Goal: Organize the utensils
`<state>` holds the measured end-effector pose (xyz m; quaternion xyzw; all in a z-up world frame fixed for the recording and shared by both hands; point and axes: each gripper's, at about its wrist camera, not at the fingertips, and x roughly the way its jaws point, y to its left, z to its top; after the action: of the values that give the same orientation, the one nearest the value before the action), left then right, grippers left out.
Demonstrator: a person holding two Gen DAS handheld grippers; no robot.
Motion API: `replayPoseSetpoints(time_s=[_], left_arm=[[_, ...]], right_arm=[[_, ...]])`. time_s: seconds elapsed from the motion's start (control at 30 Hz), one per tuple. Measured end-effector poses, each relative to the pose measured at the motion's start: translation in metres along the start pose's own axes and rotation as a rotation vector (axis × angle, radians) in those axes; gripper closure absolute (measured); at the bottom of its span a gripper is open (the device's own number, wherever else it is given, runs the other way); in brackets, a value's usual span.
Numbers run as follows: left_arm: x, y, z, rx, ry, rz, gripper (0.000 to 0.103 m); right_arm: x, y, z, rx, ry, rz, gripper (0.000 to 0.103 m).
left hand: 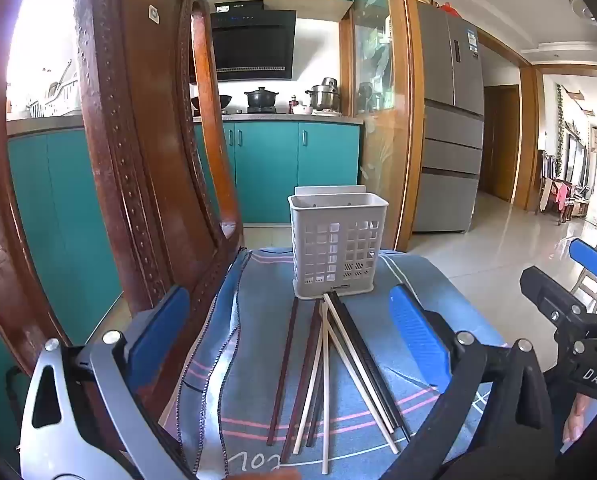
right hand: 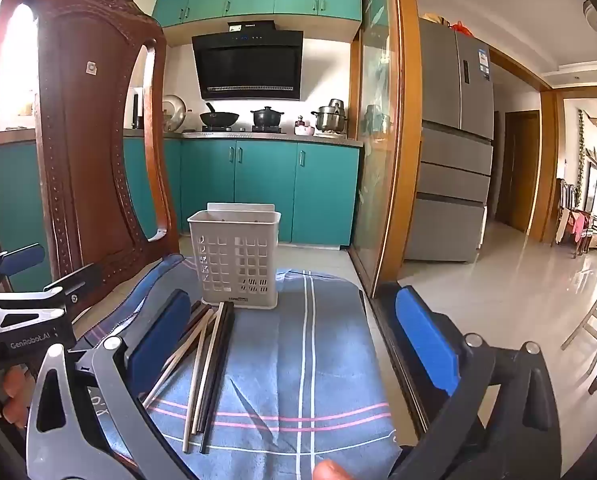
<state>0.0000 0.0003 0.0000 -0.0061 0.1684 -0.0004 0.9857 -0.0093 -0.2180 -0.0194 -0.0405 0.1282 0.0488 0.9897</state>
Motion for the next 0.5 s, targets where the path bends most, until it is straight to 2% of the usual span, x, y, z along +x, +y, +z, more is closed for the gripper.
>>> replayPoseSetpoints(time_s=[0.5], left_arm=[[0.005,-0.0013,-0.0006,0.016,0.01,0.008,0.004]], right_arm=[[0.0012,0.0012,-0.0042,0.011,0.004,0.002,0.003]])
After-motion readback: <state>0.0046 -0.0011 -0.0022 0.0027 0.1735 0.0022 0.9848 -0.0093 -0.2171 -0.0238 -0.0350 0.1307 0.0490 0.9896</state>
